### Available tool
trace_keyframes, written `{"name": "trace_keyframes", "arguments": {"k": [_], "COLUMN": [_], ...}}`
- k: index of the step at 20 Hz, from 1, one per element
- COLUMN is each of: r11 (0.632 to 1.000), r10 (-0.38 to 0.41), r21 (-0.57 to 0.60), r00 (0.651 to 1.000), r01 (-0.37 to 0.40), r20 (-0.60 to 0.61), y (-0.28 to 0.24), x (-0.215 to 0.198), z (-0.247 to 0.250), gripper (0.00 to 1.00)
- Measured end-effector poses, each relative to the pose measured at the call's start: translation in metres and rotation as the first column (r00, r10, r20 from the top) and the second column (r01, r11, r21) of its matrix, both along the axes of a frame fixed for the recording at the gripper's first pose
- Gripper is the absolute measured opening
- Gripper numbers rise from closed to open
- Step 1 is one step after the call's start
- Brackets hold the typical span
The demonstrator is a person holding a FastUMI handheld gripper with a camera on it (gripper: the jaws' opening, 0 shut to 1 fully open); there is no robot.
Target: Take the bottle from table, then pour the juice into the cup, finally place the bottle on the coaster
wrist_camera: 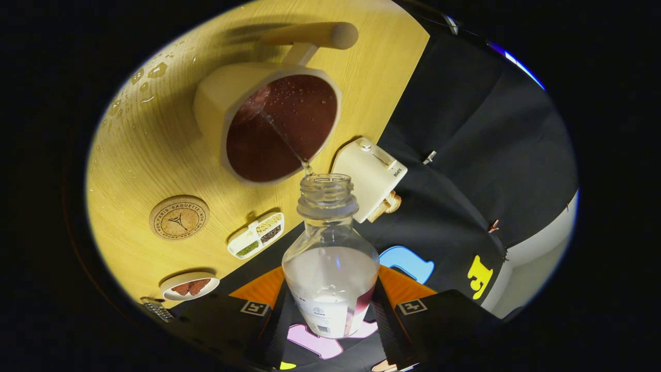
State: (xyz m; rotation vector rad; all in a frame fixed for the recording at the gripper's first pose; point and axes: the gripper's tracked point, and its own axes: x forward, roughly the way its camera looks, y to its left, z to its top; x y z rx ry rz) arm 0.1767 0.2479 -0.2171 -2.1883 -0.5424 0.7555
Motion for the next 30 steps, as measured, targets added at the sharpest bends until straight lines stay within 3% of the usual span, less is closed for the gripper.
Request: {"name": "trace_keyframes", "arguments": {"k": [8,30], "r11": [0.999,0.998], "r10": [0.026,-0.010], "r21": [-0.038,-0.059], "r00": [0.999,0.994], "r01": [-0.024,0.016], "r20": [0.034,0.105], "y": [0.002,-0.003], "x": [0.001,-0.014], "z": [0.011,0.038], "gripper": [0.74,0.74]}}
